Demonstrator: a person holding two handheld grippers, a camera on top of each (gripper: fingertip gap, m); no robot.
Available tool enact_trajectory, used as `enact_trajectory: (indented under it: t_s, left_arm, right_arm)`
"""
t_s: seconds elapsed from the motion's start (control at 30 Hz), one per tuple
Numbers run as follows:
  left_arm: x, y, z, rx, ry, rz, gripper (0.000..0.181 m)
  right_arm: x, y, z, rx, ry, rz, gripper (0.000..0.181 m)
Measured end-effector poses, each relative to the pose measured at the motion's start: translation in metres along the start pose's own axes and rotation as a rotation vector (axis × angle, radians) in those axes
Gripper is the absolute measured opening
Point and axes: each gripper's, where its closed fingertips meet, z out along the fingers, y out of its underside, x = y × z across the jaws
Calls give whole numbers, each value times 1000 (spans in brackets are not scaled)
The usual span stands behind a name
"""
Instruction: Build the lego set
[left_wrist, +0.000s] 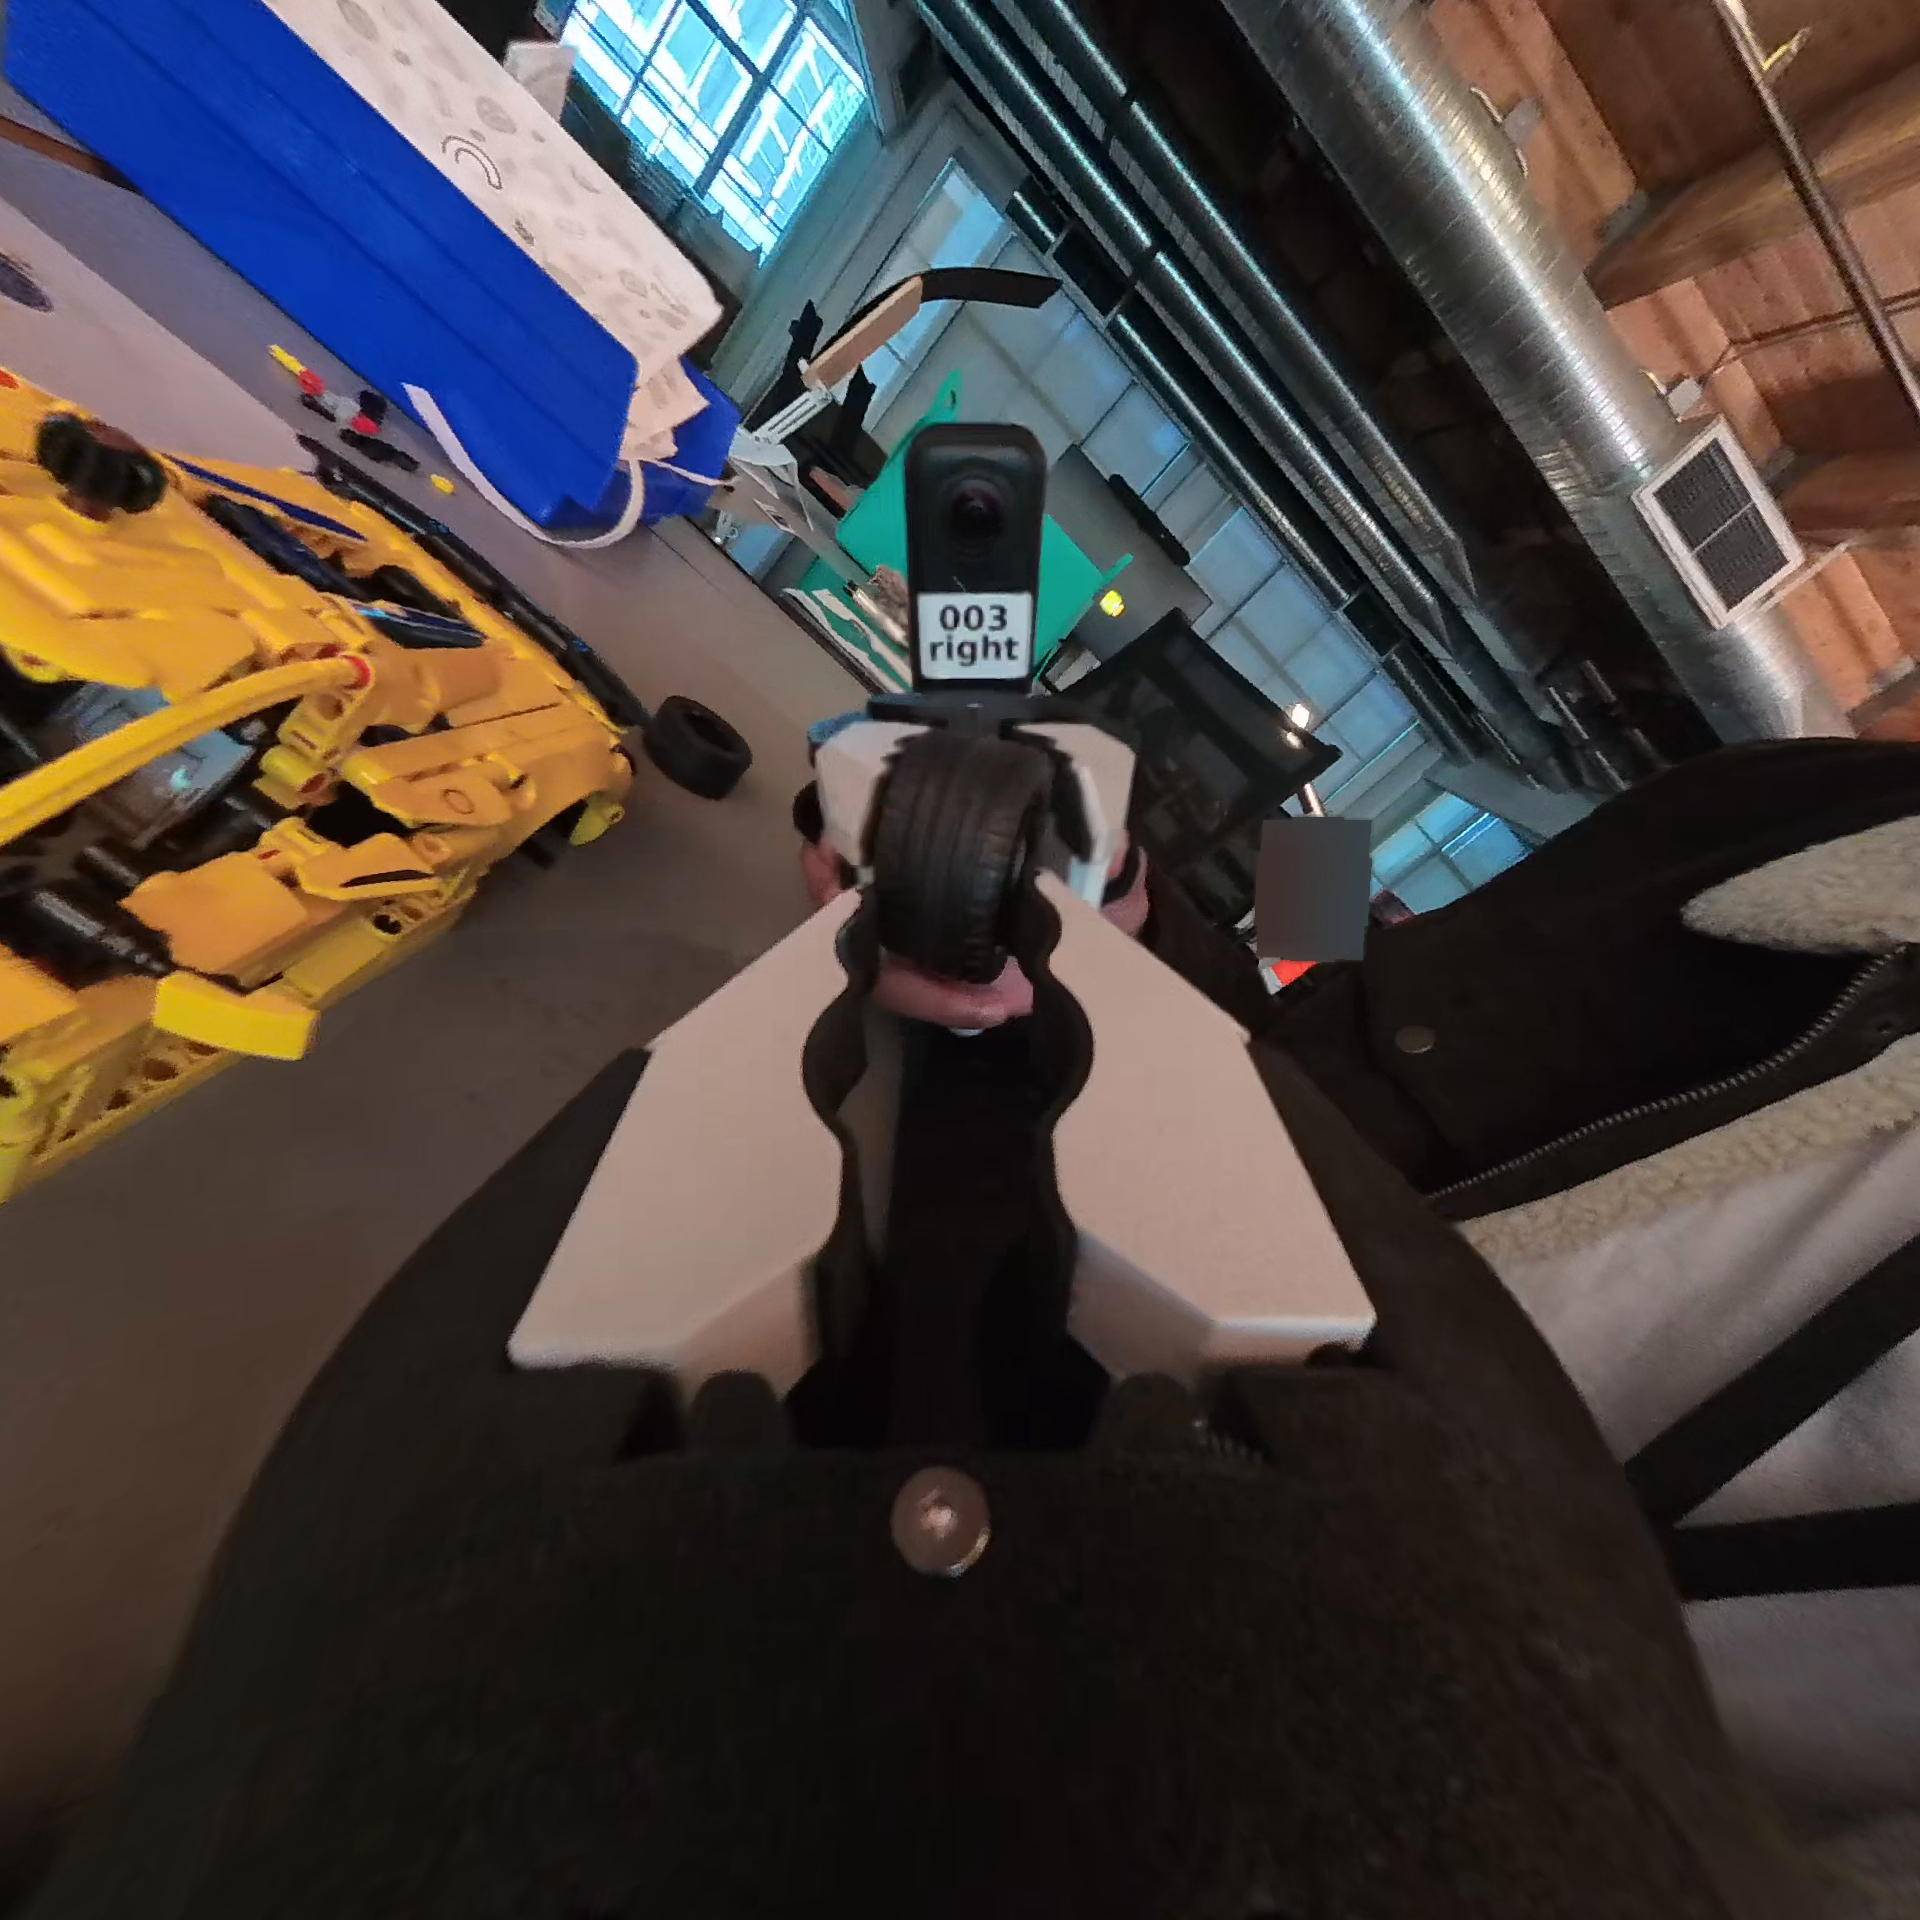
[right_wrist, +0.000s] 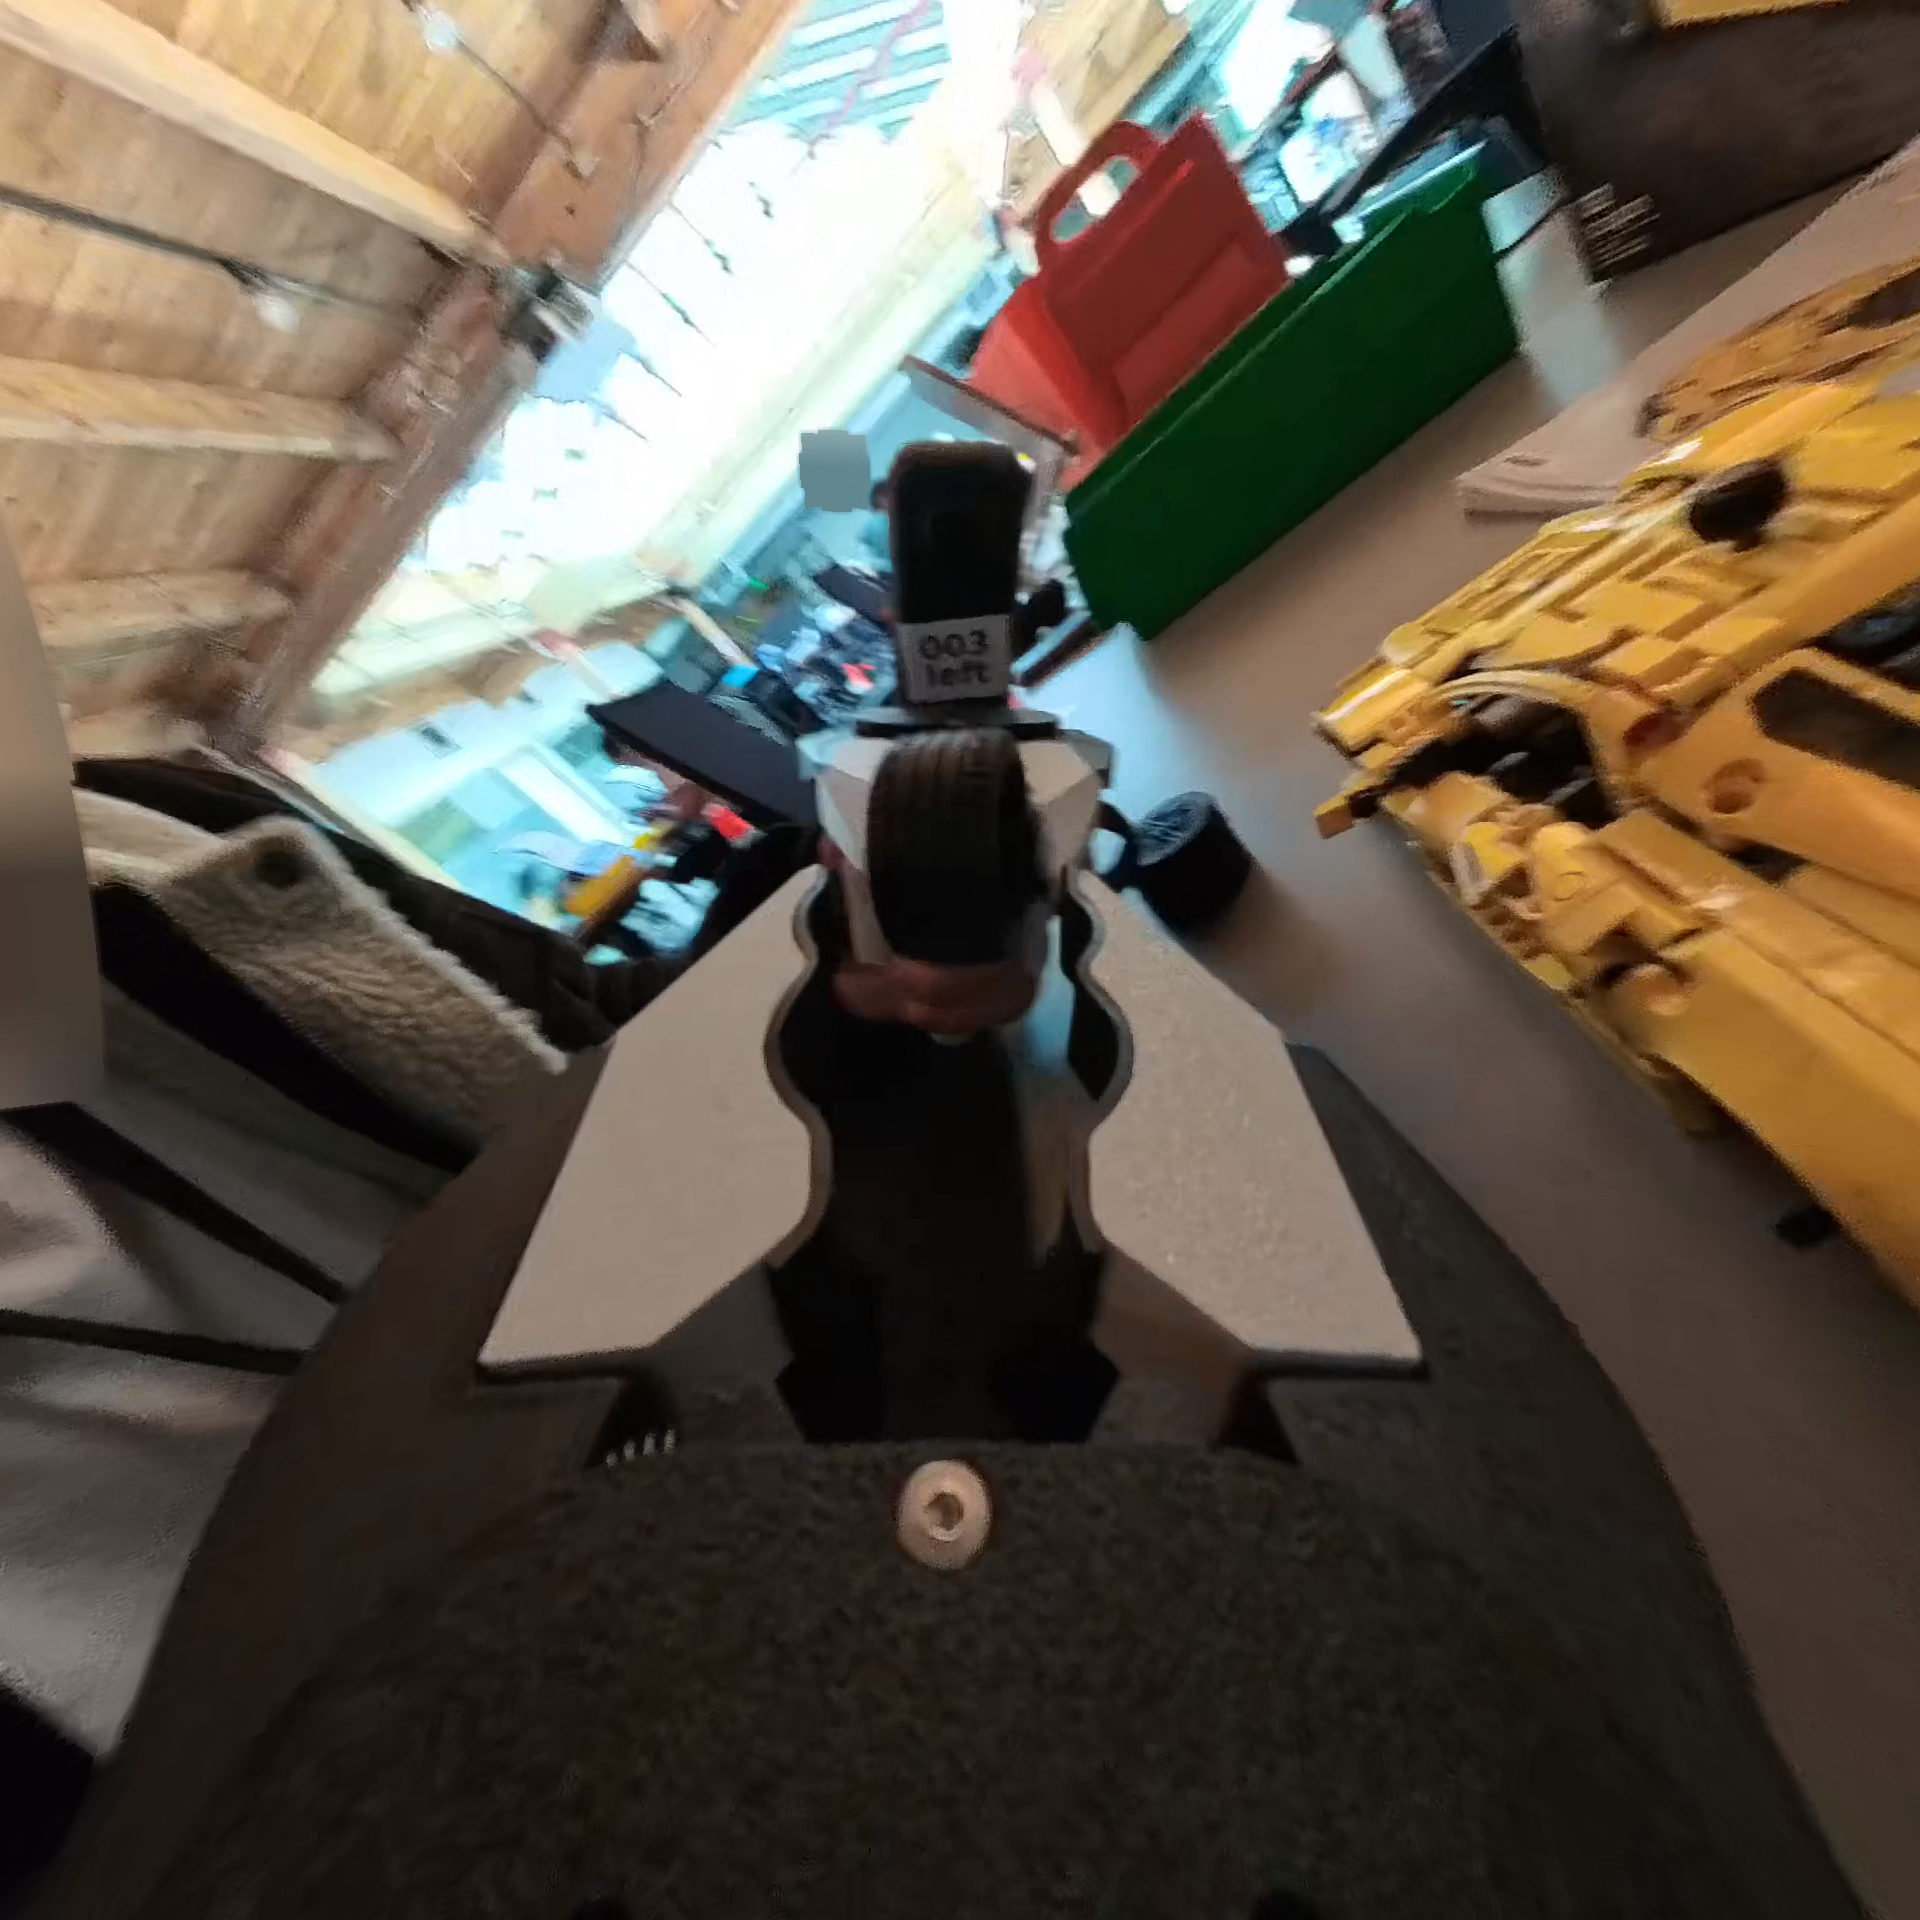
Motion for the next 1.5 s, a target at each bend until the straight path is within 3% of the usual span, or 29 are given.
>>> enact_trajectory:
  t_s: [0.13,0.2,0.3,0.37,0.47,0.6,0.73,0.87,1.2,1.27,1.33,1.4,1.5]
  left_arm:
    - [-2,-4,-3,29,13,-48,27]
    - [-3,-4,-3,29,10,-49,28]
    - [3,-3,-1,23,38,-29,28]
    - [8,-1,1,11,61,-17,28]
    - [11,5,4,-27,72,0,30]
    - [13,-6,-3,41,93,-4,33]
    - [14,-2,0,10,77,42,28]
    - [1,5,1,-39,-29,122,26]
    - [-35,25,-2,-202,-277,166,23]
    - [-36,25,-3,-203,-292,169,23]
    - [-34,20,-2,-173,-286,179,24]
    - [-18,9,-1,-95,-202,214,24]
    - [-9,2,-5,-33,-109,150,30]
  right_arm:
    - [12,1,0,-51,192,-353,50]
    - [7,9,10,-64,195,-485,54]
    - [-2,7,11,-47,125,-346,38]
    - [-12,-2,3,18,-2,-197,23]
    - [-15,-2,-2,19,-89,-3,22]
    - [-14,-4,-8,27,-139,131,21]
    - [-17,0,-4,-4,-140,118,22]
    - [-6,2,-5,-15,-66,126,22]
    - [32,18,-3,-183,442,-282,22]
    - [34,18,-3,-178,438,-259,22]
    - [32,15,-4,-133,342,-134,21]
    - [18,5,-6,-53,181,6,21]
    - [15,1,-10,-21,130,74,22]
